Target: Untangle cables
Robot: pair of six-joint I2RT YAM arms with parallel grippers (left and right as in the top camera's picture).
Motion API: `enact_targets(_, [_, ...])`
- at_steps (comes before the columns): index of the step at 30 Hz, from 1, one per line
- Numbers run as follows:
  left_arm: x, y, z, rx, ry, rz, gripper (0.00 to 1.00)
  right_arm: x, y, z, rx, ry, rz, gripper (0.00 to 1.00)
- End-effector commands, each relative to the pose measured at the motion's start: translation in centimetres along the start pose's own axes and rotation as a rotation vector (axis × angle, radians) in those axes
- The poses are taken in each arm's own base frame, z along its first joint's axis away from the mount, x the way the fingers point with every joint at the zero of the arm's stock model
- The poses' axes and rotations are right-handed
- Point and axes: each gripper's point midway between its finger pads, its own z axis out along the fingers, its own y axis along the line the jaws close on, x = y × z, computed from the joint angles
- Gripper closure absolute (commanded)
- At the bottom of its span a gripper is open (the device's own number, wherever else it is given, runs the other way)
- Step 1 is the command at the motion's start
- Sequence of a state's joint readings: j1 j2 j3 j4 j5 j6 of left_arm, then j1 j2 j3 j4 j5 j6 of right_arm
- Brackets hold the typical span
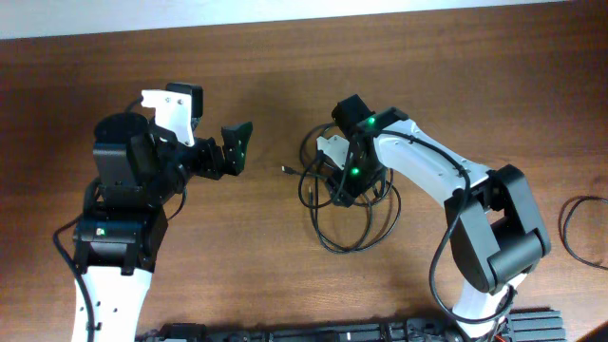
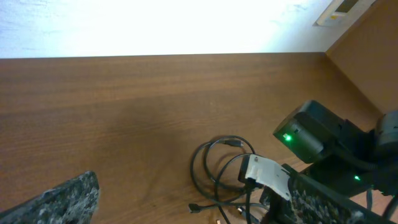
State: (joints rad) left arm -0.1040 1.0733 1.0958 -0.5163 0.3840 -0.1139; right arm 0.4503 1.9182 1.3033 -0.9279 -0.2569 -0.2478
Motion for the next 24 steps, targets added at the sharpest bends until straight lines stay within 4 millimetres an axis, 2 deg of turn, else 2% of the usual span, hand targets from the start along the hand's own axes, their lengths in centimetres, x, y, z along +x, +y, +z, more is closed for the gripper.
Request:
enact_targets(1, [-0.19, 0.16, -0.21, -0.010, -0.009, -0.004, 0.01, 0.40, 0.37, 0.64, -0.025, 0.003, -0.005, 0.39])
enact_targets(15, [-0.19, 0.16, -0.21, -0.010, -0.009, -0.004, 0.01, 0.00, -0.15, 1.30, -0.006, -0.027, -0.014, 0.43])
enact_targets(24, [-0.19, 0.16, -0.21, -0.010, -0.009, -0.004, 0.01, -0.02, -0.43, 1.30, 0.010, -0.027, -0.014, 0.67])
